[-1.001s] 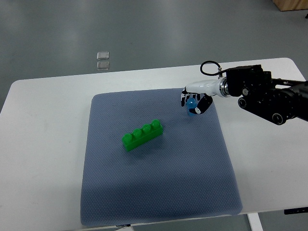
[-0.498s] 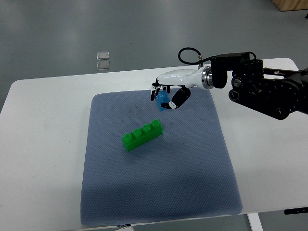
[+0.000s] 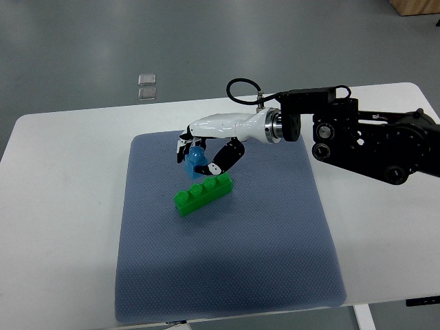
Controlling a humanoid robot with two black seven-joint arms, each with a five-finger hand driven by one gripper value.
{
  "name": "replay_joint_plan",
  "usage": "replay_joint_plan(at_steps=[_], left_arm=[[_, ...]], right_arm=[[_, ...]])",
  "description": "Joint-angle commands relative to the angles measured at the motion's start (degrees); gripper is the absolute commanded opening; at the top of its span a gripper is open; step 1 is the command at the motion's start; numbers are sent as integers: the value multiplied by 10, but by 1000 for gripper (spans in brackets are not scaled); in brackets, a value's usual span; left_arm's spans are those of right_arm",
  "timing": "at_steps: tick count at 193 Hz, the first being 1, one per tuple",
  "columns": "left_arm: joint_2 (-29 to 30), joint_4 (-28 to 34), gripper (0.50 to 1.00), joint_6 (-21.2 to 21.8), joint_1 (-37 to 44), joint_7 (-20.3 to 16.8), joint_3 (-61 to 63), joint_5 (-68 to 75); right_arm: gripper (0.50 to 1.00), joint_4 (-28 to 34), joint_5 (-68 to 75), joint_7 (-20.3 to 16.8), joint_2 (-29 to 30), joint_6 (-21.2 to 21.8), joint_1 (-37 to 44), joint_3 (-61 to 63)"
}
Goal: Stack blue block on green block with right hand
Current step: 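Lift the blue block and carry it over the green block, then lower the blue block onto the green block's studs and press down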
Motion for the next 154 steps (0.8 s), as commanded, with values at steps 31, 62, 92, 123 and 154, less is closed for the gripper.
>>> replay_joint_plan(at_steps=[31,62,92,123,154], left_arm=[[0,0,1000,0,0,0,-1,0],[0,0,1000,0,0,0,0,0],[0,0,1000,0,0,0,-1,0],[0,0,1000,0,0,0,-1,0],[0,0,1000,0,0,0,-1,0]], right_arm=[[582,-7,-10,-1,9,-16,-32,-2],[580,-17,-11,-1,13,-30,-41,-2],[582,-24,-27,0,19,-37,-49,-2],[582,-35,-32,1,27,-39,-57,-2],[582,-47,-39,2,34,-50,-61,-3]])
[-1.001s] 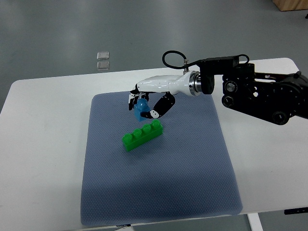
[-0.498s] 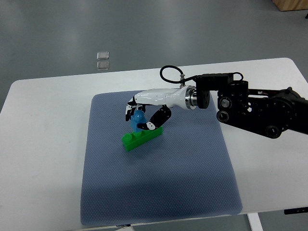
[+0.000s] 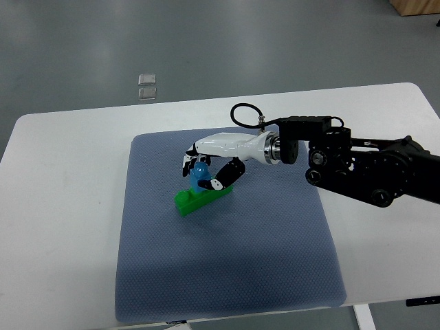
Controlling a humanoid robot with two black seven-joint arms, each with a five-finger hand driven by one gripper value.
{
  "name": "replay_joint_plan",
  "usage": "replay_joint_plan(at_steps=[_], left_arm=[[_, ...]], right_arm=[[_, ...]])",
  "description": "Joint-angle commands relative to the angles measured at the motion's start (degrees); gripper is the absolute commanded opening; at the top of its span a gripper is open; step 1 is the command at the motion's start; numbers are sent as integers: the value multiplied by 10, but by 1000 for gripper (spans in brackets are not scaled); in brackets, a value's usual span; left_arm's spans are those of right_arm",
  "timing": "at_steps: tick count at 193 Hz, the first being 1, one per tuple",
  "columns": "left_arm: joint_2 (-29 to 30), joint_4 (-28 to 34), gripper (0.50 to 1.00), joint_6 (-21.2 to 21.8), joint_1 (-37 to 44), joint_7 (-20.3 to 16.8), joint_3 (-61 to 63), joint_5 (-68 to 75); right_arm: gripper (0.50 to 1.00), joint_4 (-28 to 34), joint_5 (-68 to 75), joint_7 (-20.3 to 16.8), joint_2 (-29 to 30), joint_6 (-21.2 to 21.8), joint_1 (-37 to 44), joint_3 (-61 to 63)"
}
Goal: Stack blue block on green block with right hand
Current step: 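Lower the blue block onto the green block's studs and press down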
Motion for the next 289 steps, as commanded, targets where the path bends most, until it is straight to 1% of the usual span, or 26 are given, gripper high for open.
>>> replay_joint_plan(at_steps=[1,36,54,87,98,128,154,217,289], left_arm=[[0,0,1000,0,0,0,0,0],[0,-1,1000,0,0,0,0,0],[0,-1,1000,0,0,0,0,0],[0,-2,1000,0,0,0,1,0],[0,-2,1000,0,0,1,1,0],[0,-2,1000,0,0,0,1,0],[0,-1,1000,0,0,0,1,0],[0,-1,1000,0,0,0,2,0],[0,0,1000,0,1,0,2,0]], right_arm=[[582,-7,-6,1,4,-4,-2,0],[580,-16,-17,3,6,-7,-2,-1],[586,-21,-25,10,6,-7,-2,-2],[590,-26,-26,10,5,-7,-1,-5],[588,-26,-32,18,3,-7,-1,-6],[588,-29,-38,22,3,-7,-2,-7],[588,-42,-51,30,5,-7,-4,-7],[588,-57,-67,33,6,-13,-4,-7],[590,-58,-68,35,6,-13,-15,-7]])
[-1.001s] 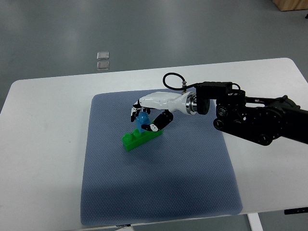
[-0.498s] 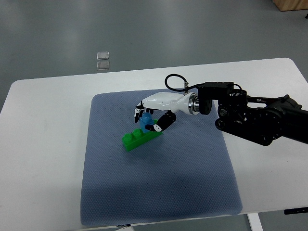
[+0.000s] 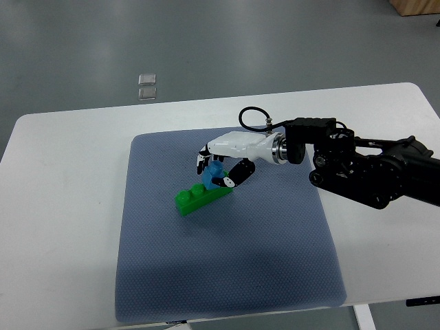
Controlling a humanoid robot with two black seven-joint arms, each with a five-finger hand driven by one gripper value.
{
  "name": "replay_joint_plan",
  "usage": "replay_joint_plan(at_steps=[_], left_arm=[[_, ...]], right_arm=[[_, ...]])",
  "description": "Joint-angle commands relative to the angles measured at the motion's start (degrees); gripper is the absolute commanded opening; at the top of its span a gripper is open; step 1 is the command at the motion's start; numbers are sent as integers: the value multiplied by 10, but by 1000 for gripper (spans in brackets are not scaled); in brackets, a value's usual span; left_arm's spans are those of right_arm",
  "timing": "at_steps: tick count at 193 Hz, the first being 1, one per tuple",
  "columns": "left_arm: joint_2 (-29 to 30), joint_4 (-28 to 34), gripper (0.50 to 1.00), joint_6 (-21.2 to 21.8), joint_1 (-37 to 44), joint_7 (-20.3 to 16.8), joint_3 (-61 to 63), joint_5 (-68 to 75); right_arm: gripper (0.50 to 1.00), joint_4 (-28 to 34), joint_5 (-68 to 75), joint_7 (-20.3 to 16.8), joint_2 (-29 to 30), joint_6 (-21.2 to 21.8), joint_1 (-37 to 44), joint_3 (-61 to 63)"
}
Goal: Stack blue block on green block with right hand
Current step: 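Lower the blue block onto the green block's studs and press down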
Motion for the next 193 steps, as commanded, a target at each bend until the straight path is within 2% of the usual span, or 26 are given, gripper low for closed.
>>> replay_joint_plan(at_steps=[1,193], left_arm=[[0,1,1000,0,0,0,0,0],[0,2,1000,0,1,0,1,0]], right_arm=[[590,1,0,1,0,0,-4,1],[590,-7,-2,15,3,-36,-21,0]])
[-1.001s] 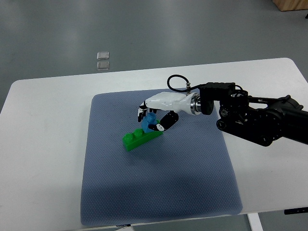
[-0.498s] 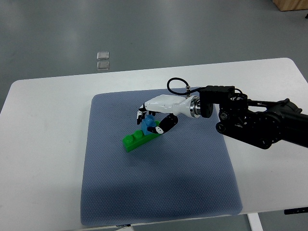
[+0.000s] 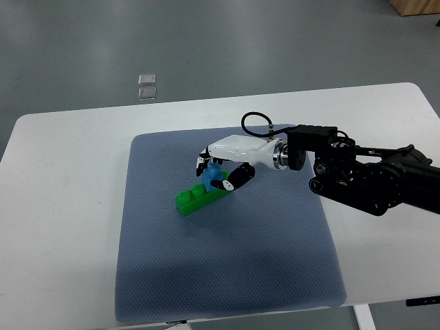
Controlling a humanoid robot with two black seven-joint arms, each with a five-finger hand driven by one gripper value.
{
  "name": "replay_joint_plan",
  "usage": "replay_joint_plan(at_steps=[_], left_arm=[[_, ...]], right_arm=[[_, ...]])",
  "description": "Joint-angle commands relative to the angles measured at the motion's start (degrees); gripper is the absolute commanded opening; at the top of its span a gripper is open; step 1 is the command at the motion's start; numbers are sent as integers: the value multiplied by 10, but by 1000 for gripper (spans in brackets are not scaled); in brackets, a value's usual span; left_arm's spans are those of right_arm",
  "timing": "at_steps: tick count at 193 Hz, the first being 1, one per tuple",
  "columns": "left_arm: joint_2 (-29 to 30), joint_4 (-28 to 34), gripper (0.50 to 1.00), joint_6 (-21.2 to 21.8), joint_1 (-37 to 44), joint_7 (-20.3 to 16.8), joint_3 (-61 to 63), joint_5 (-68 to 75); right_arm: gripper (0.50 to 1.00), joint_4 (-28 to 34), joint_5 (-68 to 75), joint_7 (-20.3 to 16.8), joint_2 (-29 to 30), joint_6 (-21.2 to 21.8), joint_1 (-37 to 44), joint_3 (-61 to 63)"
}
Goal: Stack blue block on green block with right hand
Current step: 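Lower the blue block onto the green block's studs and press down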
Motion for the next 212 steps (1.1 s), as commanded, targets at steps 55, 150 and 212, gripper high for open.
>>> replay_joint_plan(at_steps=[55,150,212], left_arm=[[0,-3,1000,0,0,0,0,0],[0,-3,1000,0,0,0,0,0],[0,-3,1000,0,0,0,0,0]], right_arm=[[590,-1,-3,10,0,-11,-7,0],[590,-2,-14,22,4,-24,-18,0],[590,-11,-15,29,14,-37,-22,-2]])
